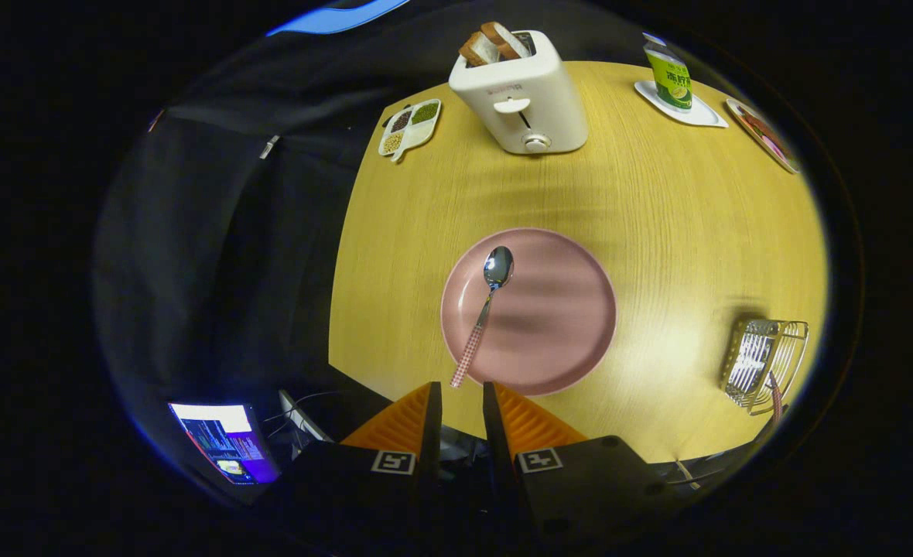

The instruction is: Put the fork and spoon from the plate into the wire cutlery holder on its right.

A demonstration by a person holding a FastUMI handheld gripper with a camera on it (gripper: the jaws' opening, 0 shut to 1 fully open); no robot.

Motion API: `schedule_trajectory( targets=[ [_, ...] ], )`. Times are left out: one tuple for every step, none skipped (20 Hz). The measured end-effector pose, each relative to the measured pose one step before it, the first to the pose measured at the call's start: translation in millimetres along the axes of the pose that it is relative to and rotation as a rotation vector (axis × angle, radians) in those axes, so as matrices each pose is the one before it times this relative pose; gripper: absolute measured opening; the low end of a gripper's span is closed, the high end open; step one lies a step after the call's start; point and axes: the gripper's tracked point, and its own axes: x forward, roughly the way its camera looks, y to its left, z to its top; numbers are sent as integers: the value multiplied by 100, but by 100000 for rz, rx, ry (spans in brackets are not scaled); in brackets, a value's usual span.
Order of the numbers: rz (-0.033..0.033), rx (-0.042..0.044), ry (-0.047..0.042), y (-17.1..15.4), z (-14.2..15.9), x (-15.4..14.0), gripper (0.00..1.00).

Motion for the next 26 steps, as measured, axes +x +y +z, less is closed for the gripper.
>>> schedule_trajectory(
  targets=[
    [-1363,207,805,128,39,1332,33],
    [-1066,70,1244,151,-109,1063,33],
    [-1557,-157,1536,40,-153,1169,33],
    [-1317,-101,1172,-1,-42,922,33],
    [-840,746,1004,168,-64,1053,33],
    [-780,1020,771,5,38,824,33],
    [-641,1515,140,312,357,948,33],
    [199,1141,-529,197,273,769,33],
    [-1268,669,381,-329,-281,535,33],
    [-771,1261,277,-10,74,657,33],
    [-491,1042,898,12,-83,567,33],
    [-1046,878,592,-203,-68,518,33],
    [-1151,445,774,-294,-144,476,33],
    [-1147,303,903,-225,-120,449,33],
    [-912,556,517,-162,-154,430,33],
    [-512,581,198,-89,-13,476,33],
    [-357,700,110,-111,88,344,33],
    [-194,376,323,-164,-19,343,33],
    [-397,217,402,7,-116,432,33],
    [-669,458,169,-82,41,292,33],
    [-784,415,169,-113,24,353,33],
    [-414,482,327,-76,-133,245,33],
    [833,122,1194,1,-223,274,33],
    [372,747,970,-176,171,-180,33],
    [1445,-361,1600,-44,-454,136,17],
    [295,-1643,1388,-76,-367,-243,14]
  ],
)
